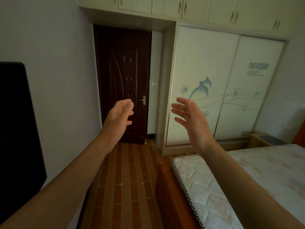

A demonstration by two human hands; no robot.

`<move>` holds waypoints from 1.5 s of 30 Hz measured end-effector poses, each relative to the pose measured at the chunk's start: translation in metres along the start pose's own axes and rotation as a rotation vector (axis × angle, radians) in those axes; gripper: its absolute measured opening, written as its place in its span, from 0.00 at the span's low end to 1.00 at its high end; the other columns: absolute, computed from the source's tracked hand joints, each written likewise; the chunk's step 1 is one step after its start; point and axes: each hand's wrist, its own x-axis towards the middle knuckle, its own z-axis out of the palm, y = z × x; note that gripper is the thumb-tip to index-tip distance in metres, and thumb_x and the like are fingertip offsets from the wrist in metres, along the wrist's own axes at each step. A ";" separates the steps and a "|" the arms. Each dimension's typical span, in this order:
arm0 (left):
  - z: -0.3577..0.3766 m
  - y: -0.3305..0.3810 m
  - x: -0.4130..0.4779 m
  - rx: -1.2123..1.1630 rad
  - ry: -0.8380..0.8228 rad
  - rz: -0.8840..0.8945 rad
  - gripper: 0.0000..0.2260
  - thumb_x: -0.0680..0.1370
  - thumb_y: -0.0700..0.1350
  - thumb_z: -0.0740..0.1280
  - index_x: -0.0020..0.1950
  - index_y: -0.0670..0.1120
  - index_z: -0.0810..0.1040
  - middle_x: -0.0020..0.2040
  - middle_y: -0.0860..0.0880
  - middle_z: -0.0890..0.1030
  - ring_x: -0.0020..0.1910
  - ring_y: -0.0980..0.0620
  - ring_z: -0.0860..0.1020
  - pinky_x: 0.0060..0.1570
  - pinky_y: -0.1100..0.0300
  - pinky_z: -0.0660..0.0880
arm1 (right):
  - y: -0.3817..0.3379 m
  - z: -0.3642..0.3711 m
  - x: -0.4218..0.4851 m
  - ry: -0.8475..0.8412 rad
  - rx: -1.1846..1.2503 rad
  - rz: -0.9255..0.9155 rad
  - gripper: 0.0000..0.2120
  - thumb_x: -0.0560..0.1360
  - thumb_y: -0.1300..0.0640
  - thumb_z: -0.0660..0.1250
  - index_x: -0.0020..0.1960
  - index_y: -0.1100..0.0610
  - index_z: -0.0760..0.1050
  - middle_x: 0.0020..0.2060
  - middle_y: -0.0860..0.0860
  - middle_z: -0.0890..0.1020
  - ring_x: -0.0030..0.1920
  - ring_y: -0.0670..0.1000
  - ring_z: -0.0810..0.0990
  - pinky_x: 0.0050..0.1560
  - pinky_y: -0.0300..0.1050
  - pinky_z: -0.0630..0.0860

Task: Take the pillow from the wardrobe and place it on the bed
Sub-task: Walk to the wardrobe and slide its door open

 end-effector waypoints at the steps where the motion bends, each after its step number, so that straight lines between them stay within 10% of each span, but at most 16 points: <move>1: 0.000 -0.008 0.011 0.005 -0.003 -0.003 0.25 0.75 0.66 0.58 0.68 0.56 0.71 0.64 0.56 0.76 0.59 0.60 0.77 0.55 0.58 0.76 | 0.008 0.003 0.011 0.007 -0.001 -0.002 0.27 0.77 0.35 0.52 0.67 0.49 0.73 0.59 0.47 0.82 0.61 0.46 0.80 0.68 0.56 0.72; 45: 0.036 -0.379 0.706 -0.047 -0.183 0.080 0.22 0.75 0.67 0.57 0.65 0.59 0.71 0.64 0.57 0.76 0.59 0.62 0.77 0.58 0.56 0.76 | 0.365 0.044 0.678 0.257 -0.121 0.006 0.23 0.83 0.41 0.48 0.69 0.50 0.70 0.63 0.49 0.79 0.63 0.50 0.79 0.68 0.54 0.73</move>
